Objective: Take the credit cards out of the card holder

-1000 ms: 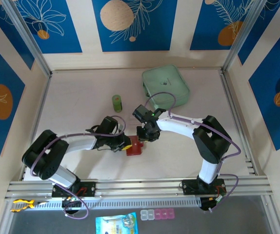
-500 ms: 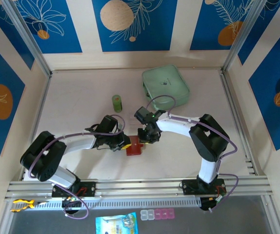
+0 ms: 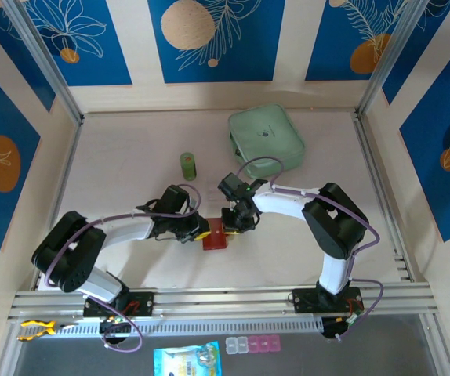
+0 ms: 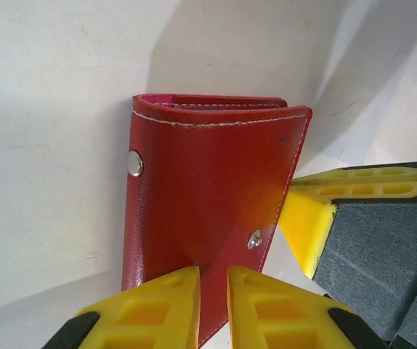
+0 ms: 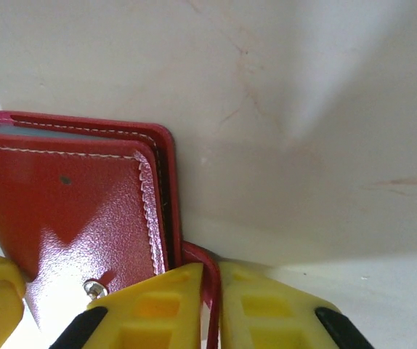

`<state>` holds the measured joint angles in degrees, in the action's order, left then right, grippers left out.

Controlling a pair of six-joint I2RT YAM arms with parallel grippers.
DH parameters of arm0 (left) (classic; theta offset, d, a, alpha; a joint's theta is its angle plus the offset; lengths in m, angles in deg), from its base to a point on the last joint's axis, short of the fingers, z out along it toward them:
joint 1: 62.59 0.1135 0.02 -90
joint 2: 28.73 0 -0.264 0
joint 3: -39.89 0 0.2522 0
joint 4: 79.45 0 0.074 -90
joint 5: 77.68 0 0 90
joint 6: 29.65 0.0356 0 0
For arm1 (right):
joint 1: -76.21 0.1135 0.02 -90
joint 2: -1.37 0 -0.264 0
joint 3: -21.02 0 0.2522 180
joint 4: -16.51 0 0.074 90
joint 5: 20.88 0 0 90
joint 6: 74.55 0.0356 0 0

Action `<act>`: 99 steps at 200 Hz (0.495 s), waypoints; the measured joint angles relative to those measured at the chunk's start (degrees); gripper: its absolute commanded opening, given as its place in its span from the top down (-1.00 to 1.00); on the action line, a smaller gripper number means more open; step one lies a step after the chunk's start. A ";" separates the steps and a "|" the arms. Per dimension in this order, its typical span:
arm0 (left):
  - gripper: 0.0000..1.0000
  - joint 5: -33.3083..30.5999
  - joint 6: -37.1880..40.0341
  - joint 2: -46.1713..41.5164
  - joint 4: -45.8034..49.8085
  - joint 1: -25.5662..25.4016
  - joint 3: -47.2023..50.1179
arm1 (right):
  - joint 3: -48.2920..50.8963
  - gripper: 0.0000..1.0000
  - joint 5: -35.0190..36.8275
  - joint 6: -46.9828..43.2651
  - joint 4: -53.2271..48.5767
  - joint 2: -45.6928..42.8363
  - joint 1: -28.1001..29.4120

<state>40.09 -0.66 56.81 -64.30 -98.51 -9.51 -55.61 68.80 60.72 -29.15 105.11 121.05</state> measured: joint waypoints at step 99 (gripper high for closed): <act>0.52 -2.80 3.32 -5.46 3.19 2.43 -0.59 | 1.77 0.86 1.49 -0.81 -3.41 -7.72 -3.63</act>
<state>37.29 2.66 51.35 -61.11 -96.09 -10.10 -53.84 70.29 59.92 -32.56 97.39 117.42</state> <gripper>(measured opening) 0.236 0.088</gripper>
